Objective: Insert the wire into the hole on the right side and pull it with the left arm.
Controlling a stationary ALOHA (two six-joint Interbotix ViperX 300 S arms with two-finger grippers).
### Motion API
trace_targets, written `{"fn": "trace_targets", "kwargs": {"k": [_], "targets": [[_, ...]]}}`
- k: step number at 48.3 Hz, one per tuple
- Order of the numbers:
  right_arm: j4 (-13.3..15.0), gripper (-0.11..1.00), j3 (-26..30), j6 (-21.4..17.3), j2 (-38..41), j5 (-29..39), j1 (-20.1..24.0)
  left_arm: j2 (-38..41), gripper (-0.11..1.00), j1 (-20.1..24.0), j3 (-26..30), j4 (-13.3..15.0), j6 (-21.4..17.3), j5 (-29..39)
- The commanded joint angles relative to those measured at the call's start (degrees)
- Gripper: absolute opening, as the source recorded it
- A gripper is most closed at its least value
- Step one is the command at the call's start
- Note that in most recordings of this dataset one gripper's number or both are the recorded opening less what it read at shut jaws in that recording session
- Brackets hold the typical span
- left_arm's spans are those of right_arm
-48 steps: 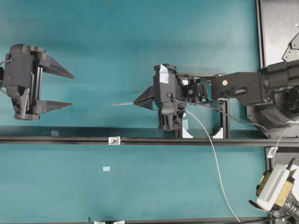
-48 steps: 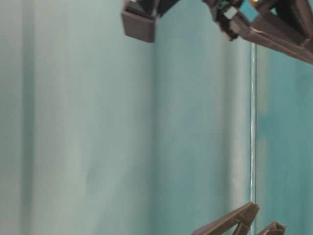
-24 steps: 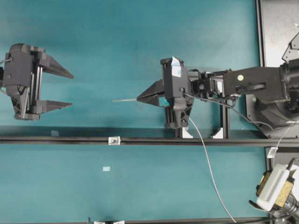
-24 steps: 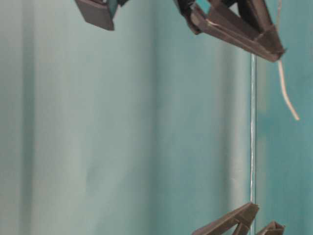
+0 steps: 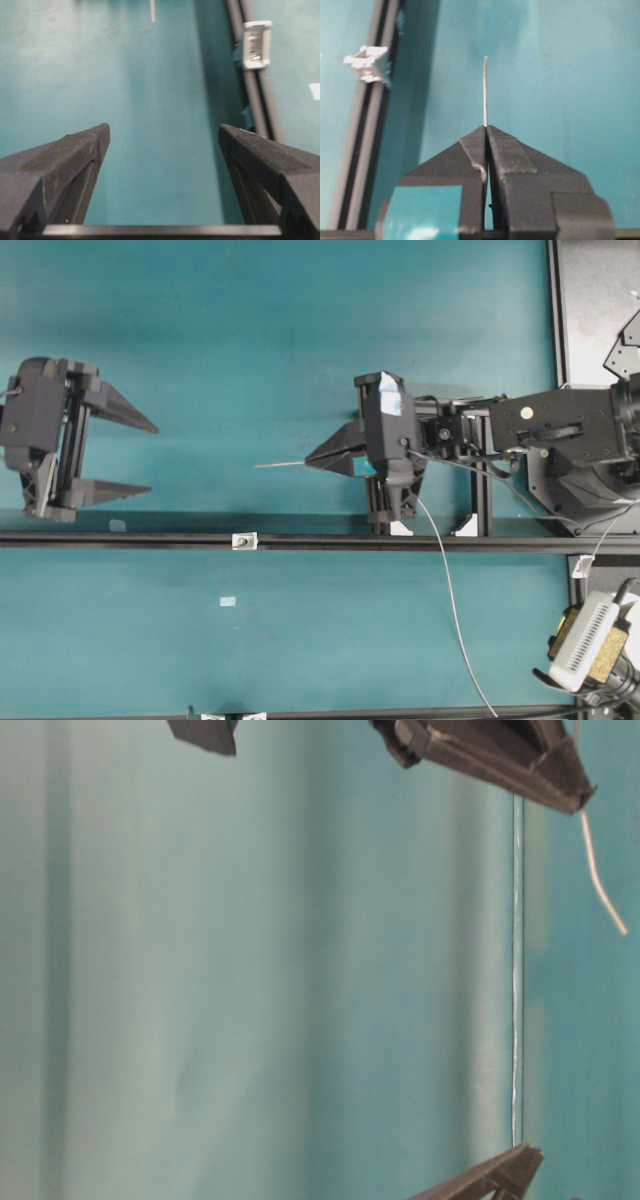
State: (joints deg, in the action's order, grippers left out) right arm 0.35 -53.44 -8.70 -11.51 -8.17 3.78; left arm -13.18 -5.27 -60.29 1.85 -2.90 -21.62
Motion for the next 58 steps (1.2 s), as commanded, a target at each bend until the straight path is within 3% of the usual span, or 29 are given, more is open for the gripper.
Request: {"fn": "trace_targets", "kwargs": {"k": [1, 14, 27, 38, 50, 58], "targets": [[-0.26, 0.02, -0.53, -0.35, -1.93, -2.72, 0.97, -0.09, 0.79, -1.14, 0.18, 0.53, 0.35, -2.9], [-1.41, 0.02, -5.98, -0.7, -3.34, -14.24, 4.75, 3.25, 0.78, -2.02, -3.87, 0.53, 5.01, -16.26], [-9.4, 0.02, -9.23, 1.32, -0.7, -23.55, 8.53, 8.53, 0.78, -3.52, -4.57, 0.88, 5.62, -23.64], [-19.6, 0.02, -8.96, 8.53, 4.48, -29.36, 13.71, 13.1, 0.78, -4.39, -4.83, 0.88, 5.62, -30.23], [-34.72, 0.02, -7.82, 19.6, 9.23, -35.07, 20.74, 17.49, 0.77, -5.45, -3.78, 1.23, 5.62, -33.84], [-40.87, 0.02, -7.65, 23.82, 10.72, -38.23, 24.96, 19.51, 0.77, -5.45, -2.64, 1.14, 5.62, -34.98]]}}
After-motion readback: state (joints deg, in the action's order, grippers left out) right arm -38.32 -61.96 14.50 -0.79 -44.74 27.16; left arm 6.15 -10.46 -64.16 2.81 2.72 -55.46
